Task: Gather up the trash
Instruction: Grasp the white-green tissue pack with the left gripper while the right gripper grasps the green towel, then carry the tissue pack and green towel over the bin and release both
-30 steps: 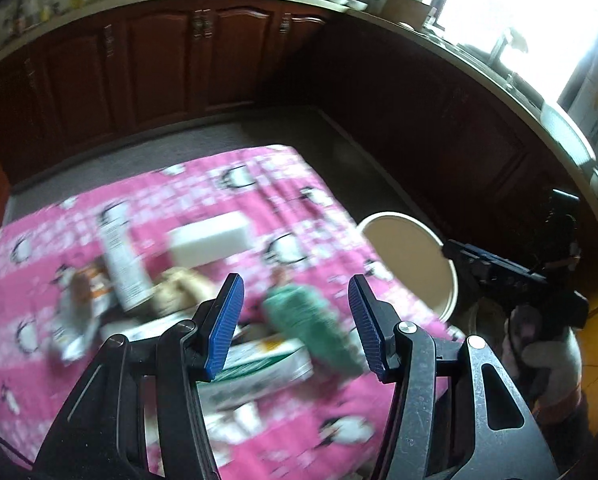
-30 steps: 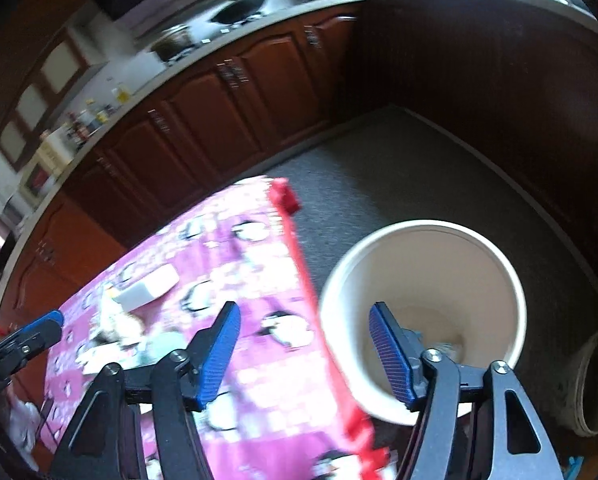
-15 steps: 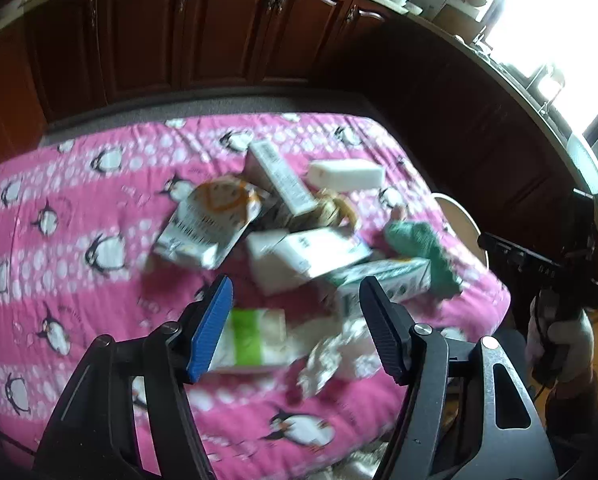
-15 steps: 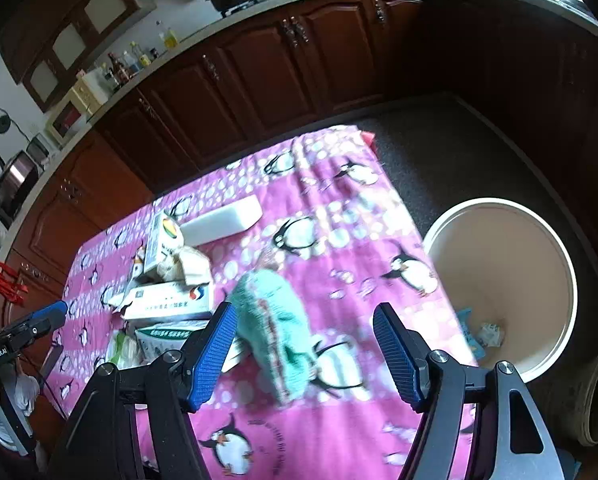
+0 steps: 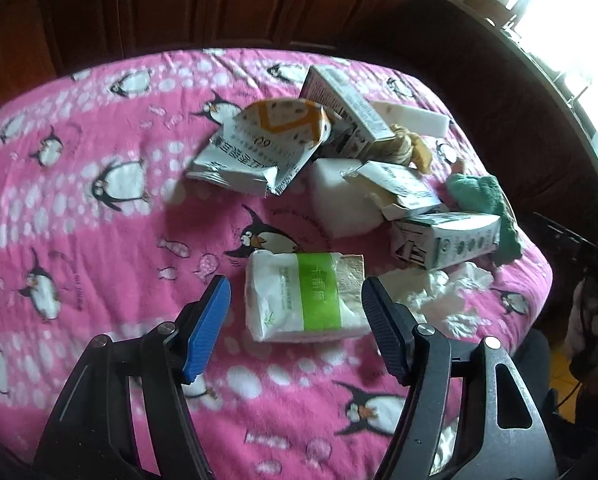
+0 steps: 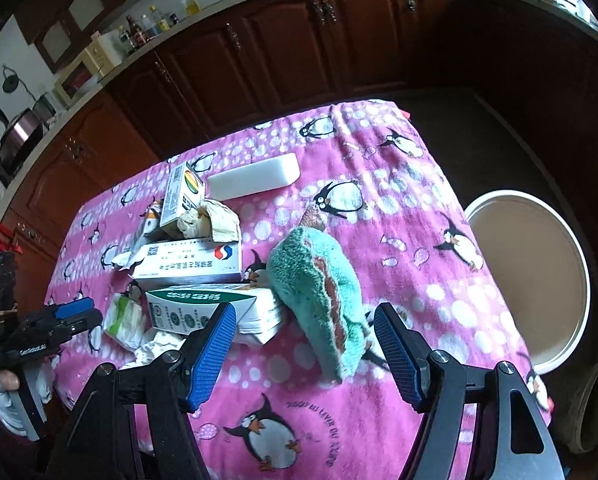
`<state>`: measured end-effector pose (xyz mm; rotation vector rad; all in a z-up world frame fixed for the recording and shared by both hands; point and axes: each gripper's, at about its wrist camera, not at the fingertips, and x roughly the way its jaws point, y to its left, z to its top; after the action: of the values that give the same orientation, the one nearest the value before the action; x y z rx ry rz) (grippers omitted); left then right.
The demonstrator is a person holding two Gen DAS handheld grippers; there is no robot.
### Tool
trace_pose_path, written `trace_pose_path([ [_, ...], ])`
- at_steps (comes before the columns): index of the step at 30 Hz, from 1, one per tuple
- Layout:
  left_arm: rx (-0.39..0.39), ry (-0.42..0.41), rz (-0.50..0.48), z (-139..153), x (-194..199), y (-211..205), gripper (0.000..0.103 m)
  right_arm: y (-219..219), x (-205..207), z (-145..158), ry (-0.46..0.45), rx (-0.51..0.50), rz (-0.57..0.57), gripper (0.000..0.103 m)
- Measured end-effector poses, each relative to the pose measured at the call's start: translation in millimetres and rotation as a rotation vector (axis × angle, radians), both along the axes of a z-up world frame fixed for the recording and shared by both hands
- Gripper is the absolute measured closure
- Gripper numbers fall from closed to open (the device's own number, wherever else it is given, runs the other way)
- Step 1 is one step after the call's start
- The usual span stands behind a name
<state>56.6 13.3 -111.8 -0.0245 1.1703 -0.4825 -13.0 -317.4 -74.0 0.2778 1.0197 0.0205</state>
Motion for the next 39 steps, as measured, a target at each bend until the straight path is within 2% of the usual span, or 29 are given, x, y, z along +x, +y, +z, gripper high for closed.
trace_pose_path([
  [7, 0.008, 0.07, 0.018, -22, 16, -6, 0.036, -15, 22, -25, 0.036, 0.033, 0.005, 0.034],
  [10, 0.019, 0.112, 0.004, -31, 20, -12, 0.036, -15, 33, -39, 0.06, 0.074, 0.026, 0.045],
  [15, 0.038, 0.104, -0.028, -32, 20, -19, 0.036, -15, 45, -58, 0.093, 0.14, 0.042, 0.052],
  [20, 0.057, 0.093, -0.052, -30, 16, -31, 0.057, -18, 41, -55, 0.059, 0.164, 0.04, 0.064],
  [24, 0.04, 0.076, -0.027, -26, 13, -31, 0.064, -27, 29, -41, 0.013, 0.19, 0.014, 0.069],
  [32, -0.023, 0.003, 0.02, 12, 1, -15, 0.066, -45, 1, -2, -0.092, 0.204, -0.024, 0.07],
  [39, -0.063, -0.085, -0.012, 64, -11, -26, 0.066, -64, -19, 19, -0.152, 0.22, -0.046, 0.07],
])
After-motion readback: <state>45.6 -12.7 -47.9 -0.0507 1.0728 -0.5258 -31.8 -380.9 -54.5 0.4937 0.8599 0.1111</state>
